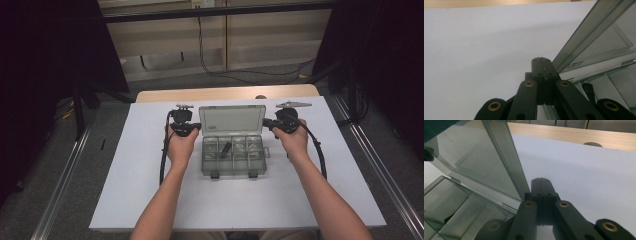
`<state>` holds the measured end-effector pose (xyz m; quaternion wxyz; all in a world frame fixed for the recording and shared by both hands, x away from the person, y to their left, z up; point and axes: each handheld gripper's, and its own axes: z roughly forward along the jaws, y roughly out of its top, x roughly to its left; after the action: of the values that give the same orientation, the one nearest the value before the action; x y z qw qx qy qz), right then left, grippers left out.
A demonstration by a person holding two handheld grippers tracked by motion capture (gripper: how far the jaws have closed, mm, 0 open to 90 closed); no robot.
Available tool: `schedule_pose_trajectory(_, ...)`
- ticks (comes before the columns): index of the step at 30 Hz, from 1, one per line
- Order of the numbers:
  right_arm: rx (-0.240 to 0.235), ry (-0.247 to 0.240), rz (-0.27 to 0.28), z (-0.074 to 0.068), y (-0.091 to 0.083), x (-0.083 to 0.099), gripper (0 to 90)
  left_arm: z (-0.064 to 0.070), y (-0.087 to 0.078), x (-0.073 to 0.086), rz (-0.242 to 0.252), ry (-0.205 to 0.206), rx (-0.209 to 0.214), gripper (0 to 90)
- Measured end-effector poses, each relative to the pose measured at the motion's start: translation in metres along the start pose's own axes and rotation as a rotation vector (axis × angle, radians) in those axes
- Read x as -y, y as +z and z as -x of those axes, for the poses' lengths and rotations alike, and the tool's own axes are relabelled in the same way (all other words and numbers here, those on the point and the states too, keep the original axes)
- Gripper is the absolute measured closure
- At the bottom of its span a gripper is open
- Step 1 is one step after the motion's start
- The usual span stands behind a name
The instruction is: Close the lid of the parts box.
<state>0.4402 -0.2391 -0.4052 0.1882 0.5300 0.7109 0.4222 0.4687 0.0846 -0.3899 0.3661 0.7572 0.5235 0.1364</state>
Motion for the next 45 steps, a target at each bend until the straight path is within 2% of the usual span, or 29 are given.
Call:
schedule_pose_trajectory(3,-0.005,0.001,0.003,0.000,-0.001,0.001,90.0,0.002,-0.001,0.001,0.000,0.008,-0.005,90.0)
schedule_pose_trajectory(5,-0.005,-0.005,0.002,-0.001,-0.002,0.001,90.0,0.003,-0.001,0.002,0.007,-0.003,-0.008,90.0)
schedule_pose_trajectory(6,-0.004,-0.008,0.001,-0.001,-0.002,0.001,90.0,0.002,-0.002,0.002,-0.003,0.013,-0.007,90.0)
schedule_pose_trajectory(23,-0.019,-0.005,0.004,-0.004,-0.008,0.008,90.0,0.005,-0.008,0.009,-0.009,0.029,-0.006,90.0)
schedule_pose_trajectory(45,-0.013,-0.007,0.018,-0.008,-0.013,0.016,90.0,0.007,-0.011,0.018,0.001,0.021,-0.002,90.0)
